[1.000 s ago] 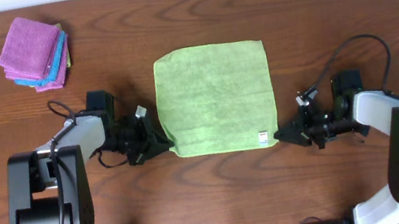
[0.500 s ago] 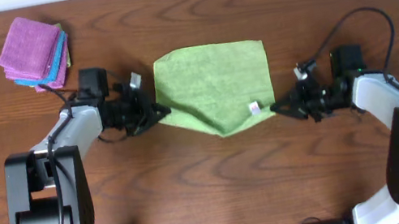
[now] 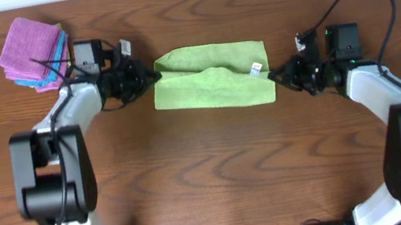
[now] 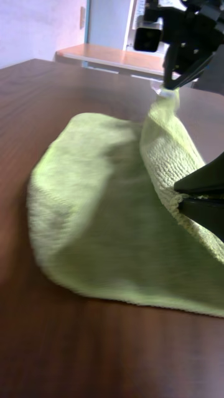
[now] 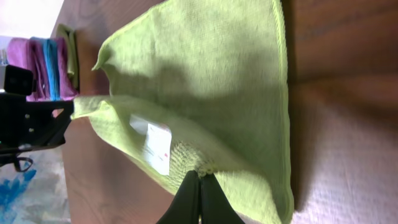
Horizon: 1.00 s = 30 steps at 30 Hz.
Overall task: Fold the cloth
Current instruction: 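Lift the near edge with both grippers and fold it toward the far edge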
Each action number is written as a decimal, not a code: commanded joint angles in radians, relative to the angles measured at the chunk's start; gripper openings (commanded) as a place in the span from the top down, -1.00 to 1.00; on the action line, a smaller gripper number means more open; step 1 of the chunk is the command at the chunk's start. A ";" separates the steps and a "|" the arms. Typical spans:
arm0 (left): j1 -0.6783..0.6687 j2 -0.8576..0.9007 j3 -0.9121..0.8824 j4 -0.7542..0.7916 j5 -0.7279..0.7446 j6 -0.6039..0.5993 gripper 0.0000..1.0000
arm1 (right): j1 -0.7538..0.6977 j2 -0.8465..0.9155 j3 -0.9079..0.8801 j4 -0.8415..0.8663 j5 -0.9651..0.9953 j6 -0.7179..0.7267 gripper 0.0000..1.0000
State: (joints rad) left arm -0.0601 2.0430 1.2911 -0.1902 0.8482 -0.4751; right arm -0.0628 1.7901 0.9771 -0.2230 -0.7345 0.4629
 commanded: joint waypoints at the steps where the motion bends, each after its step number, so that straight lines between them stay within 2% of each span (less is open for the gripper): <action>1: 0.004 0.068 0.096 -0.032 -0.017 0.004 0.89 | 0.018 0.074 0.084 0.002 0.005 0.030 0.97; 10: 0.017 0.178 0.368 -0.134 -0.065 0.064 0.89 | 0.031 0.277 0.385 -0.062 0.006 0.031 0.97; 14: 0.029 0.236 0.447 -0.143 -0.060 0.064 0.89 | 0.031 0.329 0.461 -0.101 0.039 0.038 0.97; 19: 0.034 0.279 0.481 -0.177 -0.009 0.076 0.89 | 0.031 0.337 0.479 -0.146 0.077 0.038 0.98; 25: 0.033 0.279 0.481 -0.373 -0.010 0.231 0.89 | 0.038 0.336 0.479 -0.250 0.080 0.014 0.97; 30: 0.034 0.279 0.481 -0.432 -0.011 0.263 0.89 | 0.048 0.336 0.479 -0.350 0.130 -0.017 0.97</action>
State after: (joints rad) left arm -0.0315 2.3177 1.7584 -0.6102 0.8314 -0.2668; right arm -0.0311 2.1166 1.4410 -0.5564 -0.6373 0.4793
